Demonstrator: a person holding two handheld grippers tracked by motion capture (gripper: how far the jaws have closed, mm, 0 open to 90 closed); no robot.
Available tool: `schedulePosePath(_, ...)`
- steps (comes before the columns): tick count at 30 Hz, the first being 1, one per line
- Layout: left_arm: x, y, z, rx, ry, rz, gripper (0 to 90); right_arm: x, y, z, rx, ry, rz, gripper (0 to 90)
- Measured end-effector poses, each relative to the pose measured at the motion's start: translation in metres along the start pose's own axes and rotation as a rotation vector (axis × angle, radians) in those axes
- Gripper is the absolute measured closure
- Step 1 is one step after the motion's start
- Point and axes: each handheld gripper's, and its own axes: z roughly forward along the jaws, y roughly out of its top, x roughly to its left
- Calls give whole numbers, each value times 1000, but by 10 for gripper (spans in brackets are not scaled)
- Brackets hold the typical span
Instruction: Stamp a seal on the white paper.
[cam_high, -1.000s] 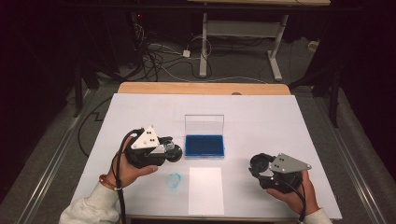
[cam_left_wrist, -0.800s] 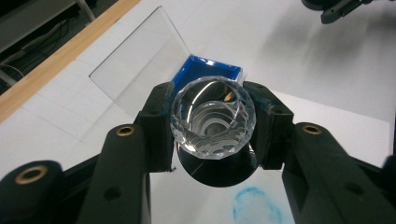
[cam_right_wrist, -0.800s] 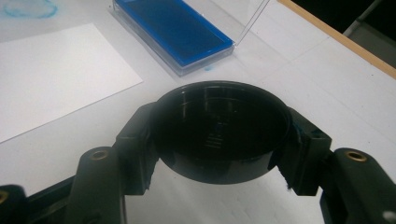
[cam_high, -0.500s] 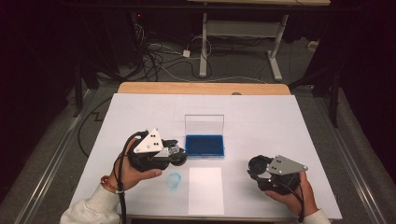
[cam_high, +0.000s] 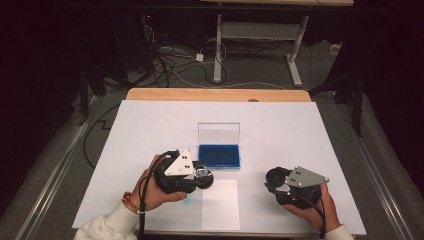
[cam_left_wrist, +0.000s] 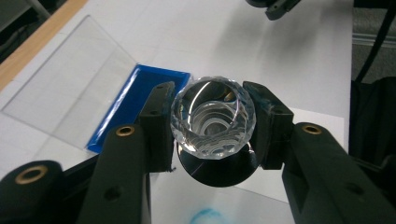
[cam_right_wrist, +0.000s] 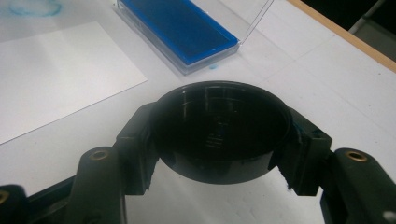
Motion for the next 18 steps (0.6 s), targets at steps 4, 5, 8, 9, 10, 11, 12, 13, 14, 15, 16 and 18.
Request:
schedulePosePath(4,-4,2,8,3,-27,6,551,1,0,2,4,7,-7,390)
schedulePosePath(5,-5,3,11,6,-36,6,552,1,0,2,6,8,-5,389)
schedulePosePath(8,-9,5,20,18,-59,15,552,1,0,2,13,10,-7,390)
schedulePosePath(9,-11,5,24,24,-64,18,552,1,0,2,13,11,-9,390)
schedulePosePath(10,-13,6,28,33,-71,24,551,1,0,2,13,12,-10,390)
schedulePosePath(11,-13,6,30,38,-78,31,552,1,0,2,12,13,-12,390)
schedulePosePath(12,-15,7,33,40,-86,33,551,1,0,3,13,12,-13,390)
schedulePosePath(13,-15,7,35,46,-87,33,552,1,0,3,14,12,-12,390)
schedulePosePath(14,-16,7,38,51,-88,35,551,2,0,3,16,13,-10,390)
schedulePosePath(15,-17,7,40,53,-89,35,552,2,0,3,16,12,-11,389)
schedulePosePath(16,-17,7,42,56,-95,35,552,1,0,3,17,13,-10,390)
schedulePosePath(18,-19,7,47,72,-101,45,552,2,-1,4,21,15,-12,390)
